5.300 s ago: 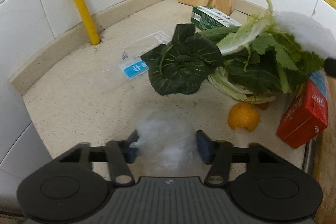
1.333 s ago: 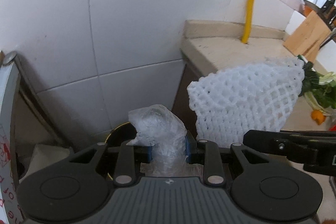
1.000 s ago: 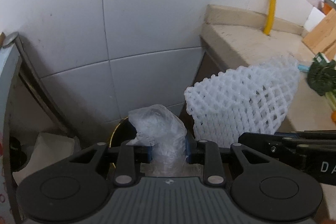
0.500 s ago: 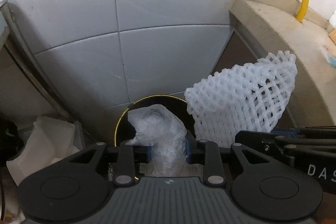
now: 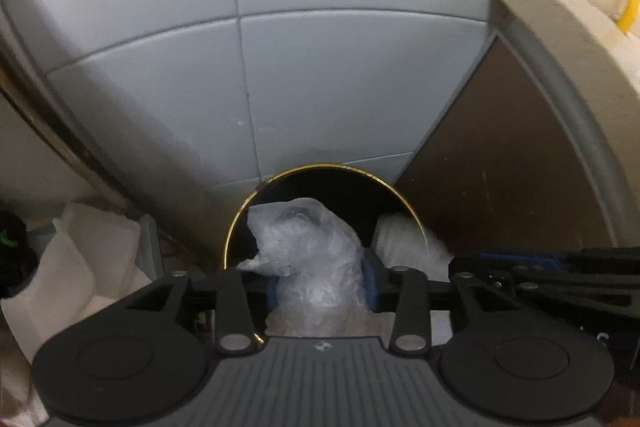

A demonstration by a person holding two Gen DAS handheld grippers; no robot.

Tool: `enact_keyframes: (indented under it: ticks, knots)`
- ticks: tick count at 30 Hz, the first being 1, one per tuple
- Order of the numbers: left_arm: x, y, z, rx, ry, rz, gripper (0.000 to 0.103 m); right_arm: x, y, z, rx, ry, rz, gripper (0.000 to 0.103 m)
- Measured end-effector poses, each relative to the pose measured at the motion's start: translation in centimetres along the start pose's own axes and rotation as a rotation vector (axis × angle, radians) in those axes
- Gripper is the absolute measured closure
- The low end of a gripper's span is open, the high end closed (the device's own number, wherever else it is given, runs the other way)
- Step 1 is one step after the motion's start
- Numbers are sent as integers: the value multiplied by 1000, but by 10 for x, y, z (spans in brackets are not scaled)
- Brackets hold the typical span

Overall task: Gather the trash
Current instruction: 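Open both tools to drop the bag and net into the bin, then move both tools back up toward the vegetables on the counter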

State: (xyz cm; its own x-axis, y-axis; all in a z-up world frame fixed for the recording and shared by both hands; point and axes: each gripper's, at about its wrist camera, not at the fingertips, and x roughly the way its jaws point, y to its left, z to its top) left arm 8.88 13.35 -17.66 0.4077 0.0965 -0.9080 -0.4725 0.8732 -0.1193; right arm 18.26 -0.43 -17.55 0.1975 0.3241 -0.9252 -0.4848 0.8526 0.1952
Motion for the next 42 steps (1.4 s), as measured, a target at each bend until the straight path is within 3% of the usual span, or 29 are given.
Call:
enact_keyframes:
  ticks: [5,18,23,33,42]
  knots:
    - [7,4,-1,-17,11,-1,58,11,-1,3,6,16,-14,79]
    - [44,7,-11,-29,100,-26,57,10,-12,-11,62,0,-39,74]
    - [34,3,-17,15,103,-39,57,16,-19,-28,112,28,-51,74]
    - [-7,-5,-9,28,19,-76,57,-25,-16,-30,134,-63,-75,70]
    - [-30,-15,-13,55,-25,-64,57,-46,-14,-40,125,-106,-71,70]
